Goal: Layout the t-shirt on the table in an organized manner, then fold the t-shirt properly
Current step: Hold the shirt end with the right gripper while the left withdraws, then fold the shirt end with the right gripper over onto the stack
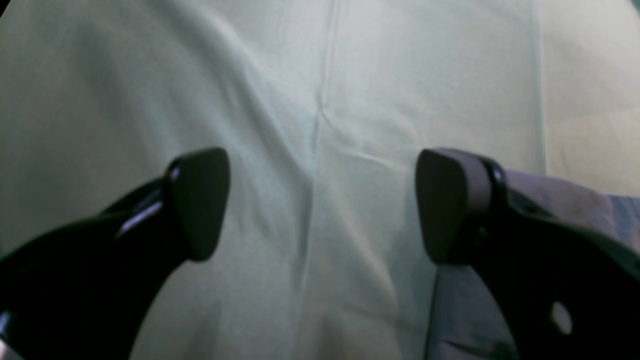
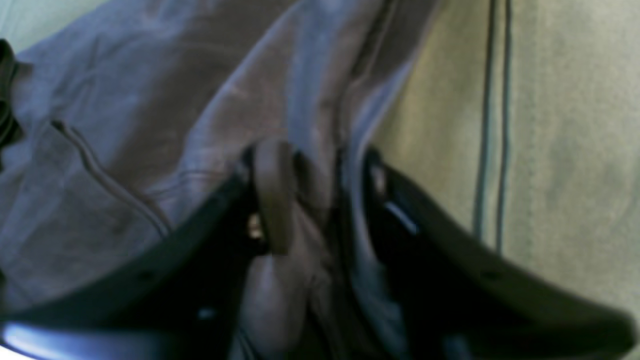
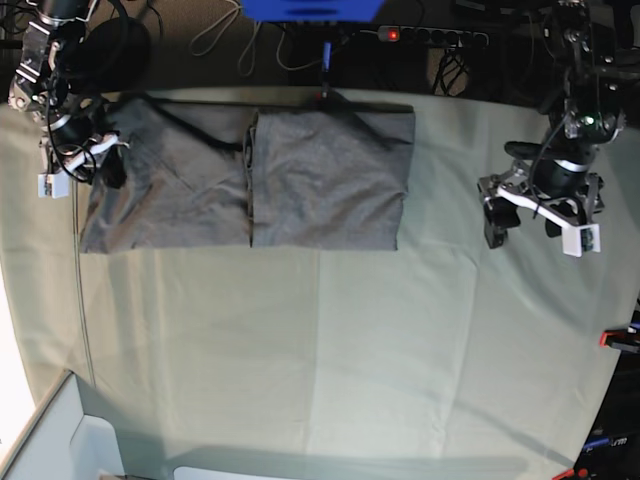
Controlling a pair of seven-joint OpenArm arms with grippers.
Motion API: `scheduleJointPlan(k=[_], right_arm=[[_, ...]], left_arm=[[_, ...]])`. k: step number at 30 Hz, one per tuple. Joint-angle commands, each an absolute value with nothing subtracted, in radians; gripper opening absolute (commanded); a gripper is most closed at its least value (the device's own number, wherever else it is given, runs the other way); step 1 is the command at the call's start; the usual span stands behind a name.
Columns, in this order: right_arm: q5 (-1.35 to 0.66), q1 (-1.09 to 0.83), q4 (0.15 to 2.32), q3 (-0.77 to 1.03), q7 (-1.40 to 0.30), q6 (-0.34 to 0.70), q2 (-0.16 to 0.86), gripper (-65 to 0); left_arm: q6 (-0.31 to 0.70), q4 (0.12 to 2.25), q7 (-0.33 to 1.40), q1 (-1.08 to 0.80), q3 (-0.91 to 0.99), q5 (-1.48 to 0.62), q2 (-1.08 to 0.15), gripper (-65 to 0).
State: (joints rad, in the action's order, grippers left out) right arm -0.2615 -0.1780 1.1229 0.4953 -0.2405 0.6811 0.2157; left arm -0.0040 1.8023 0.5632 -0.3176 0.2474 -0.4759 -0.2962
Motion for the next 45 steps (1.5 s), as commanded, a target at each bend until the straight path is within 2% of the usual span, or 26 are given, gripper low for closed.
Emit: scheduleJointPlan(k=[1, 4, 8, 18, 25, 36, 45], right_arm=[[-0.255, -0.174, 1.132, 0.498, -0.251, 0.698, 0.225, -53.5], [-0.259, -0.171, 1.133, 0.498, -0.246, 0.698, 0.225, -64.8], [-0.262, -0.180, 1.199, 0.498, -0.245, 0.698, 0.220, -65.0], [-0.255, -0.289, 1.552, 0.495, -0.251, 0.698, 0.071, -65.0], [-0.255, -0.375, 1.713, 0.328, -0.251, 0.698, 0.044, -65.0], [-0.254, -0.312, 1.733, -0.005, -0.255, 0.698, 0.050, -65.0], [-0.254, -0.140, 1.710, -0.168, -0.435, 0.698, 0.050, -65.0]], left_arm=[[-0.002, 1.819, 0.536, -0.309, 0.255, -0.476, -0.306, -8.4], [-0.002, 1.819, 0.536, -0.309, 0.257, -0.476, -0.309, -8.4], [-0.004, 1.813, 0.539, -0.308, 0.291, -0.475, -0.308, -8.4], [-0.004, 1.761, 0.541, -0.306, 0.417, -0.476, -0.306, -8.3], [-0.004, 1.758, 0.541, -0.331, 0.446, -0.476, -0.306, -8.3], [-0.004, 1.767, 0.541, -0.366, 0.446, -0.476, -0.306, -8.3], [-0.004, 1.767, 0.541, -0.398, 0.446, -0.476, -0.314, -8.3]])
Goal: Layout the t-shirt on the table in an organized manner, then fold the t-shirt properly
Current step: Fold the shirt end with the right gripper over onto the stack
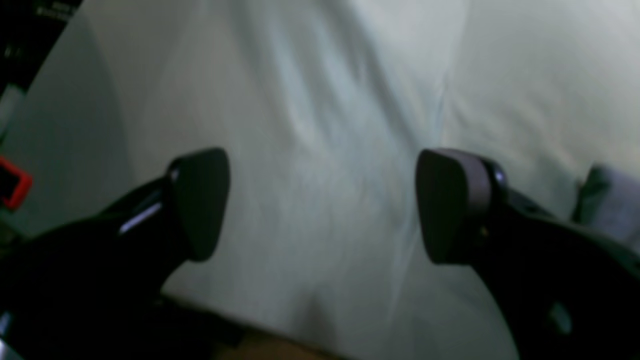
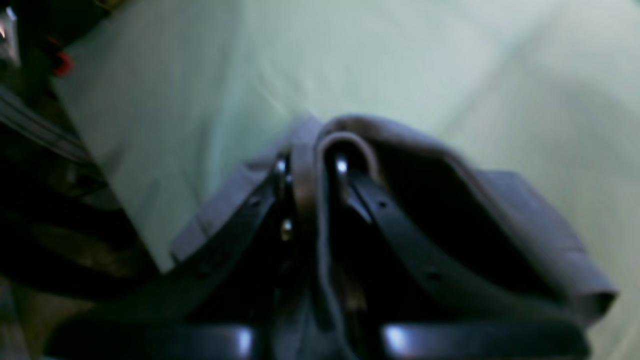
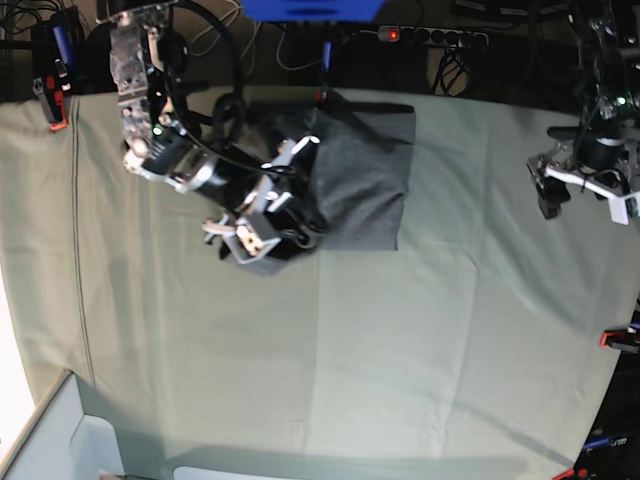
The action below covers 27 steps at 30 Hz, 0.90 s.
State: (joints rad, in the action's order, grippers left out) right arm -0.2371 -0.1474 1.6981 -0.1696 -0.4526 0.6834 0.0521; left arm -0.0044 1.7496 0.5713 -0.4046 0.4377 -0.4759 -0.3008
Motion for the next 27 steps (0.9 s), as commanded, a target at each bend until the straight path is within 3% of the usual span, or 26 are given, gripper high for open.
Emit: scheduleJointPlan(k=[1, 14, 27], right_arm=[[-0.254, -0.124, 1.693, -0.186, -0.438, 0.698, 0.050, -65.0], [-0.254, 0.022, 1.540, -0.372, -0.435, 0.698, 0.035, -65.0], [-0.254, 0.081, 1.414, -0.435, -0.435, 0.698, 0.015, -65.0]], left_arm=[[-0.004, 1.767, 0.541, -0.398, 0.446, -0.476, -0.314, -8.3], [-0.004, 1.767, 0.539, -0.420, 0.447, -0.476, -0.314, -8.3], [-0.002, 1.756, 0.539, -0.420, 0.447, -0.476, -0.312, -8.3]])
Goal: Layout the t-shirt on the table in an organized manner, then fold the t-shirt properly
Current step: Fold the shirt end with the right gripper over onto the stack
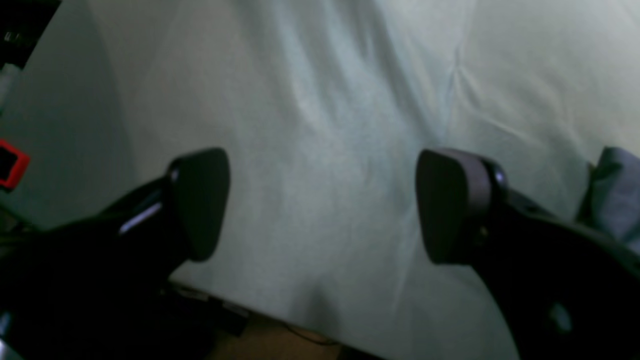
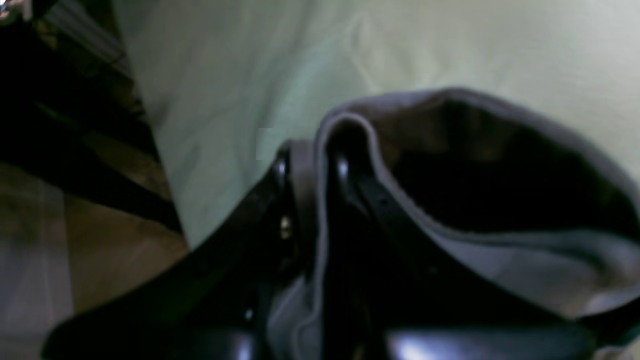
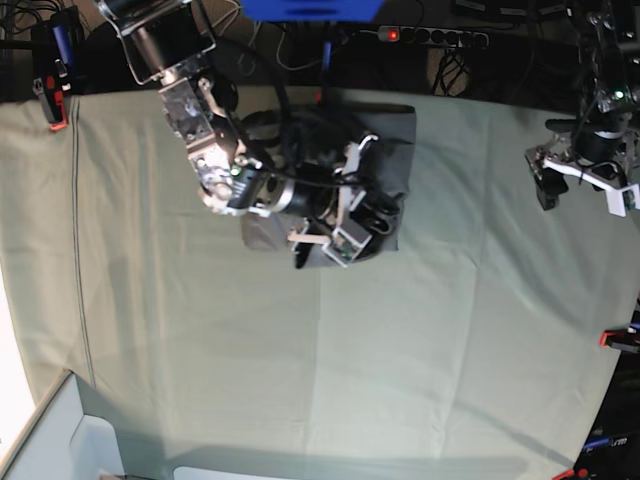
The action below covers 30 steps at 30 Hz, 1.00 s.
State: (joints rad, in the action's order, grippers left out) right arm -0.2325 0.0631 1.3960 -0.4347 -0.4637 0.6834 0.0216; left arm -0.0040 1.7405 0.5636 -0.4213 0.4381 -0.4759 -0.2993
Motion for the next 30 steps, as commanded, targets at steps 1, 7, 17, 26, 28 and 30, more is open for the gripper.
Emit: scheduleJointPlan(k=[1, 7, 17, 26, 28, 30], right_arm=[[-0.254, 0.081, 1.412, -0.440, -0.435, 0.698, 0.015, -65.0], [-0.254, 0.096, 1.412, -0.458, -0.437, 0.698, 0.021, -46.1], [-0.255, 0.027, 1.598, -0.438, -0.437, 0.698, 0.044, -28.5], [-0.255, -0.065, 1.639, -0.260, -0.437, 0.698, 0.145, -28.5], [-0.255, -0.120, 1.692, -0.236, -0.435, 0.698, 0.177, -28.5], [-0.255, -0.170, 1.742, -0.228, -0.432, 0.698, 0.196, -28.5]], left_arm=[[-0.002, 1.756, 0.539, -0.420, 0.447, -0.476, -0.311, -8.3], [-0.002, 1.756, 0.539, -0.420, 0.447, -0.476, -0.311, -8.3], [-0.002, 1.759, 0.539, -0.420, 0.447, -0.476, -0.309, -8.3], [-0.002, 1.755, 0.539, -0.409, 0.447, -0.479, -0.308, -8.3], [-0.002, 1.755, 0.539, -0.397, 0.447, -0.476, -0.308, -8.3], [-0.002, 1.755, 0.539, -0.394, 0.447, -0.476, -0.309, -8.3]])
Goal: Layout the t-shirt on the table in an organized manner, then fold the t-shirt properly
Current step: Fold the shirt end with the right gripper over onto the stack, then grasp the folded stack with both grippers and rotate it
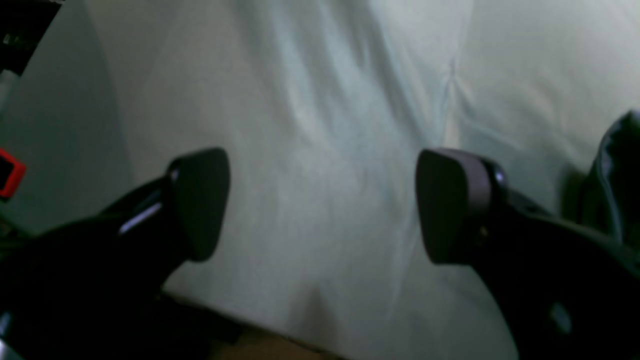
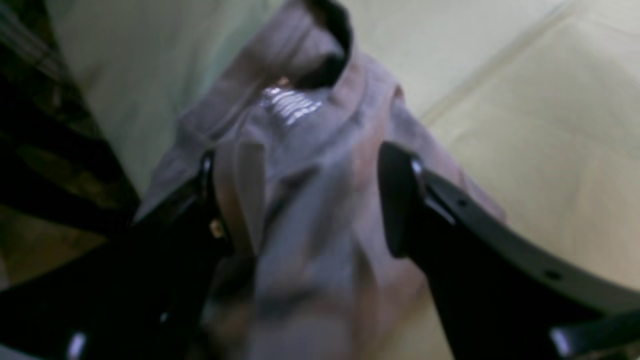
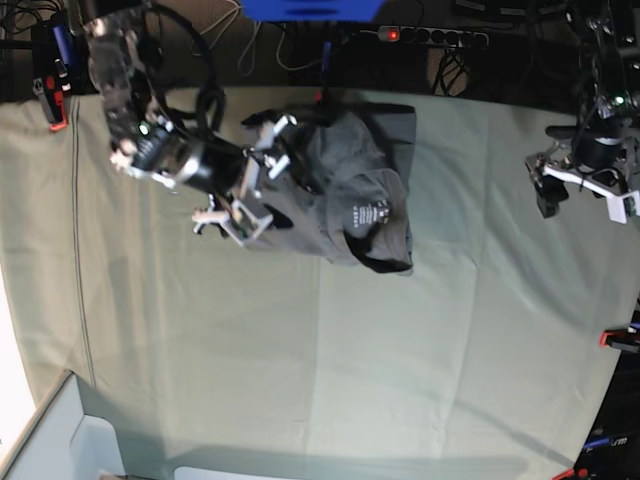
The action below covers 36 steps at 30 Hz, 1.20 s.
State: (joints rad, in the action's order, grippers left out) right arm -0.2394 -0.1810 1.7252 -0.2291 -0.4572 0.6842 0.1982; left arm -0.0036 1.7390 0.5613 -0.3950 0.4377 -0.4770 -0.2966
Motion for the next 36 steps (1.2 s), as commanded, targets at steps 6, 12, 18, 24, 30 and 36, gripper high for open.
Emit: scheduleJointPlan(k=[6, 12, 18, 24, 30, 36], right_arm=[[-0.254, -0.222, 1.716, -0.229, -0.429, 0.698, 0.194, -28.5], [-0.254, -0.219, 1.635, -0.335, -0.429, 0.698, 0.180, -28.5], [-0.254, -0.180, 1.538, -0.453, -0.427, 0.698, 0.159, -28.5], [-0.255, -0.153, 1.475, -0.552, -0.427, 0.698, 0.159, -28.3], [-0.257, -0.171, 1.583, -0.625, -0.427, 0.698, 0.205, -28.2], [-0.257, -0.252, 1.767, -0.464, -0.432, 0.698, 0.226, -28.2]], left_arm=[[-0.002, 1.755, 0.539, -0.380, 0.463, -0.476, -0.337, -8.2], [-0.002, 1.762, 0.541, -0.378, 0.549, -0.483, -0.349, -8.2], [-0.001, 1.762, 0.541, -0.389, 0.582, -0.478, -0.351, -8.2], [-0.001, 1.758, 0.541, -0.390, 0.576, -0.483, -0.351, -8.2], [-0.001, 1.767, 0.541, -0.386, 0.507, -0.484, -0.340, -8.2], [-0.001, 1.765, 0.541, -0.377, 0.360, -0.486, -0.289, -8.2]])
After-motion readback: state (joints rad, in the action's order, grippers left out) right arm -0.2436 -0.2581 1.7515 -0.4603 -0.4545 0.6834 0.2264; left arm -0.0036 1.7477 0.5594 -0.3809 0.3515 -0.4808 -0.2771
